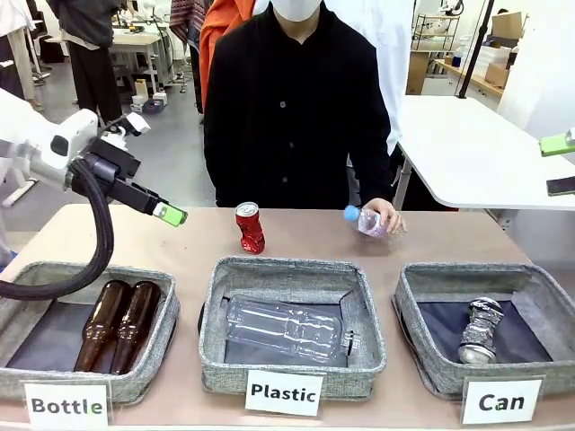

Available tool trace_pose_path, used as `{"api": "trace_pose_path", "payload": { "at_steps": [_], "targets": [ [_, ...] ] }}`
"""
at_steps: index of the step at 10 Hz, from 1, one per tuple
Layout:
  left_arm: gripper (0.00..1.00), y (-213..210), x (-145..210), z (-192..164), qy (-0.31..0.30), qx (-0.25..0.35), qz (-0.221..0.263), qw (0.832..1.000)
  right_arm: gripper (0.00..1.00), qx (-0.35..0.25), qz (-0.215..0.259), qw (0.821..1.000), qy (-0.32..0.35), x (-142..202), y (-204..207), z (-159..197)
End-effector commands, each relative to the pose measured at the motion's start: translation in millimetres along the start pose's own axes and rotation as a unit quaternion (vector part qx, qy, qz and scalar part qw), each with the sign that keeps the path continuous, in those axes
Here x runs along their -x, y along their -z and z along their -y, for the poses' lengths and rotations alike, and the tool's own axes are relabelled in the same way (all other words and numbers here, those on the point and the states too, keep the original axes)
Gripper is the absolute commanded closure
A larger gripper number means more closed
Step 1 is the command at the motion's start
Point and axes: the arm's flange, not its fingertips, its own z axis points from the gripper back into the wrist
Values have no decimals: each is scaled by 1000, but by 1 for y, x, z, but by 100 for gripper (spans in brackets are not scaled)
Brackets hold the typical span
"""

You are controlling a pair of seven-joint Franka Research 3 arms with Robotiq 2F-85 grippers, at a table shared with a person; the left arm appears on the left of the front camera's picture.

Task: Sort the can waste into the basket.
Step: Pick up the can waste from the table and place it in the right Fabric basket.

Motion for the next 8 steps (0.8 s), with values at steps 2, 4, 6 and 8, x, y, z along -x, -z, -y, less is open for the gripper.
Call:
{"api": "trace_pose_path", "payload": {
  "at_steps": [2, 4, 6, 8],
  "targets": [
    [0, 12, -16, -43, 246, 25, -1, 969, 0, 2, -4, 1000, -11, 0, -1, 2],
    [0, 16, -23, -75, 362, 22, 50, 930, 0, 2, -4, 1000, -11, 0, -1, 2],
    [0, 30, -21, -116, 358, 3, 93, 929, 0, 2, -4, 1000, -11, 0, -1, 2],
    [0, -14, -18, -130, 291, 5, 121, 949, 0, 2, -4, 1000, -11, 0, -1, 2]
  ]
}}
